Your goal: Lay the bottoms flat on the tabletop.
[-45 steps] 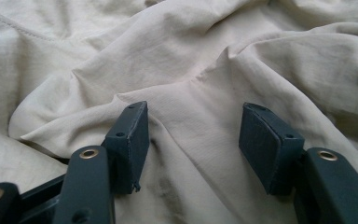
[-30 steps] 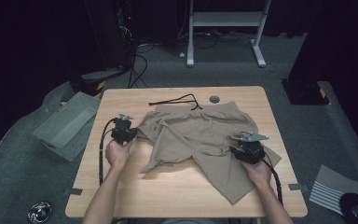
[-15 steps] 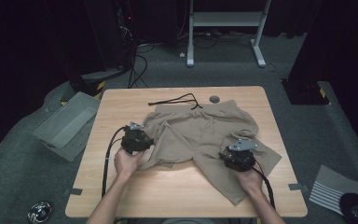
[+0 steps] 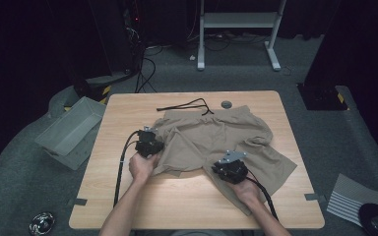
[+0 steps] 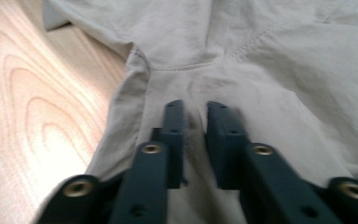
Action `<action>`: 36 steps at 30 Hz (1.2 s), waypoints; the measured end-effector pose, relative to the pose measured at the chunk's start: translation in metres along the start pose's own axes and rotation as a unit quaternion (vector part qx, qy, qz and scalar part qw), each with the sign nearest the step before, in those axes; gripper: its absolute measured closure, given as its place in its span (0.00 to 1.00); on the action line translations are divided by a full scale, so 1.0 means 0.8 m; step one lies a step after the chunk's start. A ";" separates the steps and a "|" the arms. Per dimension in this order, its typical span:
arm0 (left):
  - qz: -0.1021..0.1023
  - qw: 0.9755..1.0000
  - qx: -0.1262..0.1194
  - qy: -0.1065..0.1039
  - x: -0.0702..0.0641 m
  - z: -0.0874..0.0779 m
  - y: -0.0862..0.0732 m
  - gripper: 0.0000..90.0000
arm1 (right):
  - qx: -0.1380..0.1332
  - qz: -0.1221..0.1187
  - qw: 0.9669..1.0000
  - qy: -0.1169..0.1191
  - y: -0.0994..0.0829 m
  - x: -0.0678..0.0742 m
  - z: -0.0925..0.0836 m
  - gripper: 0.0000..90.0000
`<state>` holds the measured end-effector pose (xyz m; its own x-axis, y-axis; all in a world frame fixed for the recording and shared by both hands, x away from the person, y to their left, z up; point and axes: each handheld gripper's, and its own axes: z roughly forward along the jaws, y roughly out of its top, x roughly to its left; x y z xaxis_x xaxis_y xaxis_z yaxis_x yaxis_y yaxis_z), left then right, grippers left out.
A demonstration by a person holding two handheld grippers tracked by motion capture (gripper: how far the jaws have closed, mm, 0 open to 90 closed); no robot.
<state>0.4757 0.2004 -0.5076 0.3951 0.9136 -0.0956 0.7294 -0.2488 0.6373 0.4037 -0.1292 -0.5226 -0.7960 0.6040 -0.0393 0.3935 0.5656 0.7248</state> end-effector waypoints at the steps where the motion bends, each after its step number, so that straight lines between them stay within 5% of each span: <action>1: 0.011 1.000 0.004 0.009 -0.002 -0.001 0.003 0.97 | 0.004 -0.006 1.000 -0.002 0.000 0.000 -0.001 0.97; 6: 0.033 0.999 -0.004 0.041 0.004 -0.014 0.018 0.99 | 0.019 -0.032 0.999 0.002 -0.007 0.000 -0.014 1.00; 11: 0.004 0.997 -0.020 0.069 0.034 -0.031 0.014 0.98 | 0.021 -0.024 0.999 -0.010 -0.029 -0.010 -0.038 1.00; 15: -0.007 0.998 -0.036 0.045 0.033 -0.036 0.007 0.80 | 0.019 -0.008 0.999 -0.024 -0.036 -0.018 -0.044 0.92; 18: 0.020 0.999 -0.044 0.024 0.014 -0.044 0.000 0.62 | 0.006 0.008 0.999 -0.031 -0.031 -0.016 -0.041 0.75; 22: 0.034 0.998 -0.044 -0.002 -0.002 -0.054 -0.011 0.55 | -0.006 0.007 0.999 -0.041 -0.018 -0.010 -0.035 0.64; 27: 0.055 0.998 0.002 -0.004 -0.012 -0.042 -0.015 0.61 | 0.005 0.013 0.999 -0.036 -0.007 -0.009 -0.017 0.65; 32: 0.061 0.998 0.023 -0.002 -0.012 -0.014 -0.014 0.83 | 0.006 0.018 1.000 -0.017 -0.005 -0.012 -0.007 0.83; 36: 0.061 0.998 0.022 0.014 -0.008 -0.001 0.002 0.93 | 0.006 0.012 0.999 -0.032 0.000 -0.017 0.000 0.94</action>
<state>0.4739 0.1945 -0.5054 0.4681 0.8836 0.0025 0.7009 -0.3731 0.6079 0.4143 -0.1374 -0.5218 -0.7551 0.6524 -0.0652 0.4183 0.5560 0.7182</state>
